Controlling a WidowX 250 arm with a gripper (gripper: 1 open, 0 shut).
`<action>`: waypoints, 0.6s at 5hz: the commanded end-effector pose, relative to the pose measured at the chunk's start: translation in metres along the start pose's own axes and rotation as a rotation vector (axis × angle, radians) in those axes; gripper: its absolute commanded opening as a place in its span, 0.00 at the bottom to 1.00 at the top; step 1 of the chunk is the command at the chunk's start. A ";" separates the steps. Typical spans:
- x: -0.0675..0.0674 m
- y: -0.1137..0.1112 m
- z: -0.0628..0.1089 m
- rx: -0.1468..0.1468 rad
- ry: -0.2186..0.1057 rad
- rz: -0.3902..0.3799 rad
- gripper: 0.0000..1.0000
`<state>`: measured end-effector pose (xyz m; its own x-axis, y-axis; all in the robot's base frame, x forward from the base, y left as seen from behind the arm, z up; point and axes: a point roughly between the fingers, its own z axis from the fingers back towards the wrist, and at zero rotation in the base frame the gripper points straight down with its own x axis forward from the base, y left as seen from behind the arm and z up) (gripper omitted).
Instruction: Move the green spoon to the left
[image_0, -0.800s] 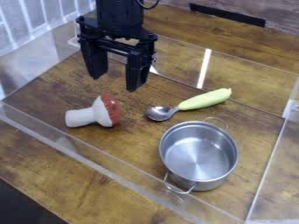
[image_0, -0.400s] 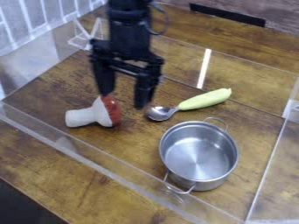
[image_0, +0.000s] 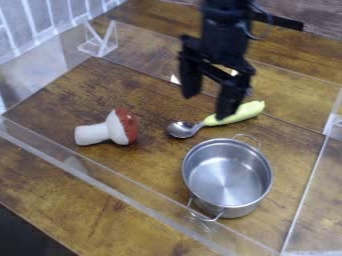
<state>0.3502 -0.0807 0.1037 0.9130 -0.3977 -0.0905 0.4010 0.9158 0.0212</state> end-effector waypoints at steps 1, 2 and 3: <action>0.026 -0.002 0.023 0.046 -0.093 -0.132 1.00; 0.035 0.007 0.007 0.049 -0.090 -0.152 1.00; 0.044 0.017 -0.011 0.048 -0.080 -0.176 1.00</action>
<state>0.3872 -0.0869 0.0631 0.8219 -0.5618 -0.0945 0.5662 0.8238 0.0268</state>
